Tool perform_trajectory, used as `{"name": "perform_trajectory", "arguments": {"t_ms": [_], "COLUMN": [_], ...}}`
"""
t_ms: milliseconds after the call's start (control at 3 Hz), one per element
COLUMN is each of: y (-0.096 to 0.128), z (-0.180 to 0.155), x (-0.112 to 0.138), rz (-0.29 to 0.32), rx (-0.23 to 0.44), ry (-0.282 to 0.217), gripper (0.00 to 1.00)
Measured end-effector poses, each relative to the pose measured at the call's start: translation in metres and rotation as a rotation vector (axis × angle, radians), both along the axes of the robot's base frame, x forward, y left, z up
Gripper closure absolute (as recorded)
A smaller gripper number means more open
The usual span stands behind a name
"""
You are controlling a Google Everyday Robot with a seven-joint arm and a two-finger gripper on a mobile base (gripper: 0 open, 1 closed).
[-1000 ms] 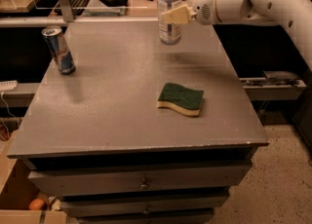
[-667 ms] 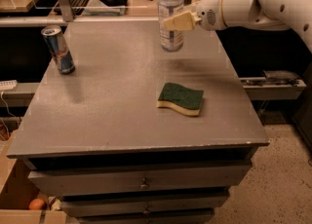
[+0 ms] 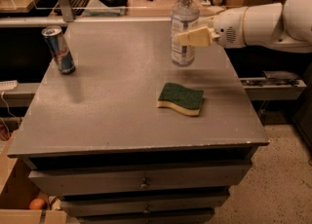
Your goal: Move blue plastic bottle near sponge
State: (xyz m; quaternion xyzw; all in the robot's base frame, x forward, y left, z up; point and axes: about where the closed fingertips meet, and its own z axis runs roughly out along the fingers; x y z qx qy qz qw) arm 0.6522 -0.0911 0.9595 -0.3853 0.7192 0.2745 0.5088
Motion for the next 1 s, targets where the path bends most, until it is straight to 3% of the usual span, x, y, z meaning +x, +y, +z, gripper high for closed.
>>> {"name": "perform_trajectory", "arguments": {"t_ms": [667,1000], "y": [-0.020,-0.020], "z": [-0.036,-0.047], "x": [-0.029,-0.042], "rz": [0.060,0.105], "rx": [0.071,0.082], "ry": [0.019,0.044], "gripper": [1.00,0.82]}}
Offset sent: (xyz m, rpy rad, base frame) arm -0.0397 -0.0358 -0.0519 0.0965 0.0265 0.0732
